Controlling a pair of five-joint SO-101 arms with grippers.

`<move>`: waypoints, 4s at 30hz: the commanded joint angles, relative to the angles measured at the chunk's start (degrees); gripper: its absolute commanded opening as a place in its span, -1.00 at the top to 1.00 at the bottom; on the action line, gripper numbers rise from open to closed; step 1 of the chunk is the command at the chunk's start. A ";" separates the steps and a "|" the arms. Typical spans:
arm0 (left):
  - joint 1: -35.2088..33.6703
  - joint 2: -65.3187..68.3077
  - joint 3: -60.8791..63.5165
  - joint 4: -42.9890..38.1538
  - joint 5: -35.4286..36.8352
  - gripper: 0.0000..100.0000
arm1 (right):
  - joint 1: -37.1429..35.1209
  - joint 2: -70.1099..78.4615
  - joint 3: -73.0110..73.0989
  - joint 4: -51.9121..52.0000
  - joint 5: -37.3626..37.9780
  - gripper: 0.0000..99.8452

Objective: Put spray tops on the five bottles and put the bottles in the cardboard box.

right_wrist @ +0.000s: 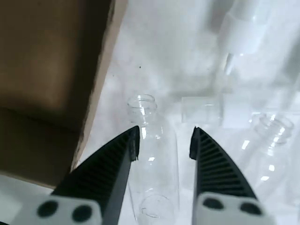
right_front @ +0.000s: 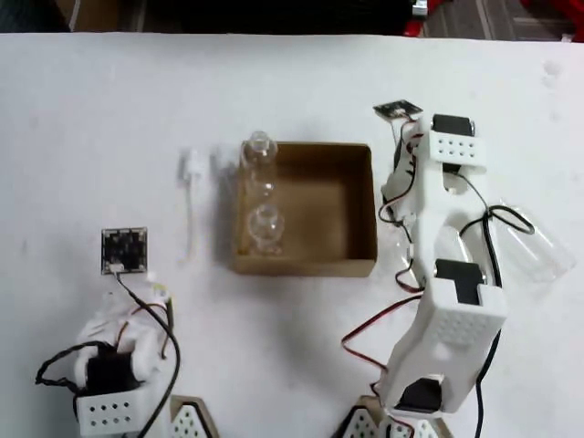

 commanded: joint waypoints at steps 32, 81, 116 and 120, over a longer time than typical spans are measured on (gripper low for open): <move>0.48 -0.57 -0.09 -0.35 -0.70 0.95 | -2.68 4.44 1.23 -3.12 4.04 0.69; 0.48 -0.57 -0.09 -0.35 -0.70 0.95 | -15.43 -69.32 62.07 -81.27 -25.41 0.97; 0.48 -0.57 -0.09 -0.35 -0.70 0.95 | -12.70 -28.53 70.07 -126.46 -25.58 0.97; 0.48 -0.57 -0.09 -0.35 -0.70 0.95 | -12.70 -28.62 70.33 -126.29 -25.58 0.96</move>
